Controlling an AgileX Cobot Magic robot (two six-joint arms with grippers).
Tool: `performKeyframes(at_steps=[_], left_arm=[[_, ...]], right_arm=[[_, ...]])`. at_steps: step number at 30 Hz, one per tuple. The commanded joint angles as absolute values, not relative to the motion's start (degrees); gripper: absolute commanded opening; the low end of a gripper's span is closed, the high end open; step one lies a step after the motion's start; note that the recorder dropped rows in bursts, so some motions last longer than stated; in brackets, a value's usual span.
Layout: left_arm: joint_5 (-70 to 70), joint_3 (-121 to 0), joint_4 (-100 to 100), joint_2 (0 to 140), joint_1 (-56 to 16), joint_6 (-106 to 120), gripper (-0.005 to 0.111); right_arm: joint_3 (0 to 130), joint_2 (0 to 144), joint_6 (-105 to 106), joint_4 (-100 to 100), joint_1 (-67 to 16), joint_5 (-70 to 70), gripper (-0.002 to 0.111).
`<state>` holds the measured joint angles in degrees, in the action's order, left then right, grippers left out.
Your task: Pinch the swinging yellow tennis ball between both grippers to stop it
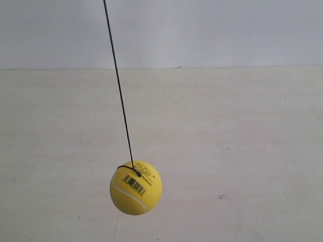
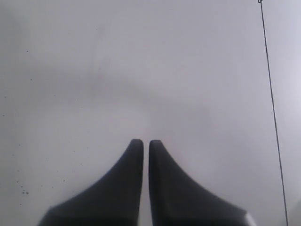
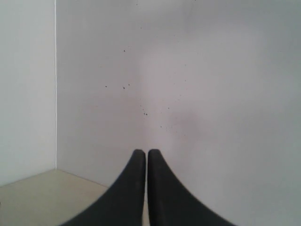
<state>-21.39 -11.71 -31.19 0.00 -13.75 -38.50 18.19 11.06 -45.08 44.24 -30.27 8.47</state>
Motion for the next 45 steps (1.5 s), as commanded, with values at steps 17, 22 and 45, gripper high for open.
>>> performKeyframes(at_steps=[17, 22, 45], left_arm=[[-0.7, -21.9, 1.1, 0.0, -5.7, -10.5, 0.005], [1.6, -21.9, 8.1, 0.0, 1.1, -3.1, 0.005], [4.0, -14.5, 0.6, 0.0, 4.1, -3.4, 0.005]], right_arm=[[18.4, 10.9, -45.1, 44.1, -30.4, 8.3, 0.000], [18.4, 10.9, -45.1, 44.1, -30.4, 8.3, 0.000], [18.4, 10.9, -45.1, 44.1, -30.4, 8.7, 0.000]])
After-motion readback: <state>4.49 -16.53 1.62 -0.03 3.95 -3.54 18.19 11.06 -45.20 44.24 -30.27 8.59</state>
